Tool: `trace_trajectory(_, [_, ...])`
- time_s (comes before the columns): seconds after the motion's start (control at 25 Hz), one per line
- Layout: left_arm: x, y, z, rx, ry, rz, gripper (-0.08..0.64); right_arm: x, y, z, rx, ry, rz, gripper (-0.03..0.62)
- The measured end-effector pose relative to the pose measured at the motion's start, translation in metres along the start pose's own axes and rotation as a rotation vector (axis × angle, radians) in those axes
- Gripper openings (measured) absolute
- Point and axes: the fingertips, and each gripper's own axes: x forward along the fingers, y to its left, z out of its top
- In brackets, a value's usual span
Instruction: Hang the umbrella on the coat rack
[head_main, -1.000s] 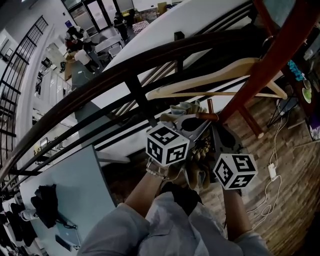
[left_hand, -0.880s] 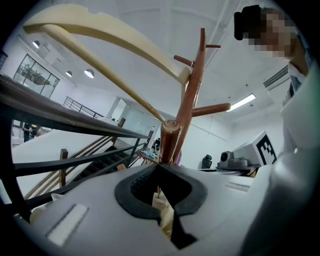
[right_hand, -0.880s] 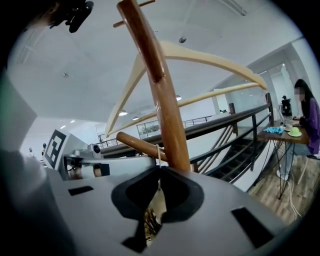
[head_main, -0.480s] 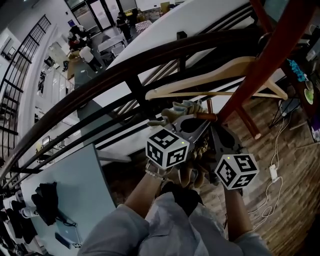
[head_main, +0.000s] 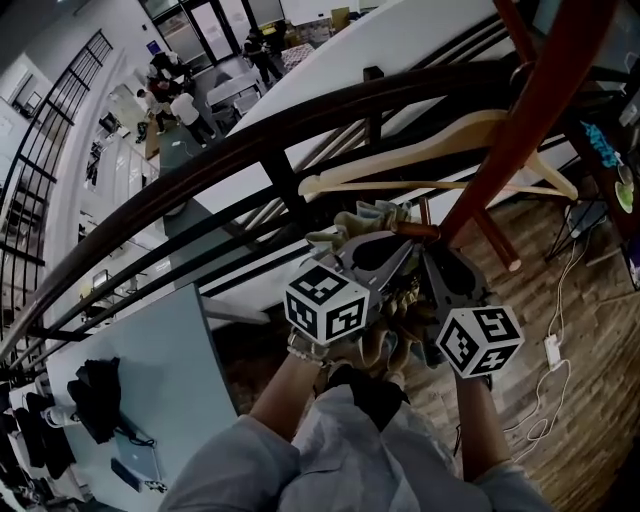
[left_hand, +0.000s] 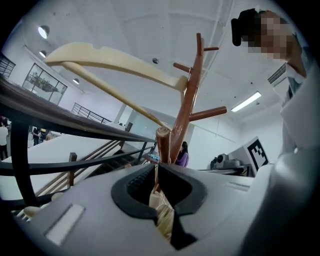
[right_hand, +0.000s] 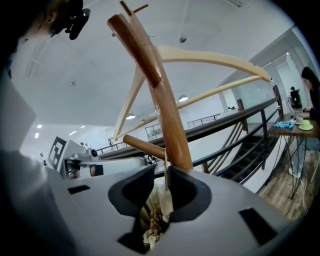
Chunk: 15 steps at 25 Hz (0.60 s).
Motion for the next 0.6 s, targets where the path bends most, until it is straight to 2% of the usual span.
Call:
trace_trajectory(0.32, [-0.022,-0.003,0.008,-0.026,-0.026,0.069,0.005,-0.015,-0.004,0.014,-0.041,-0.028,0.011,0.060])
trace_trajectory(0.6, [-0.045,-0.018,0.031,0.017,-0.073,0.143,0.005,-0.038,0.003,0.033,-0.097,-0.071,0.047,0.046])
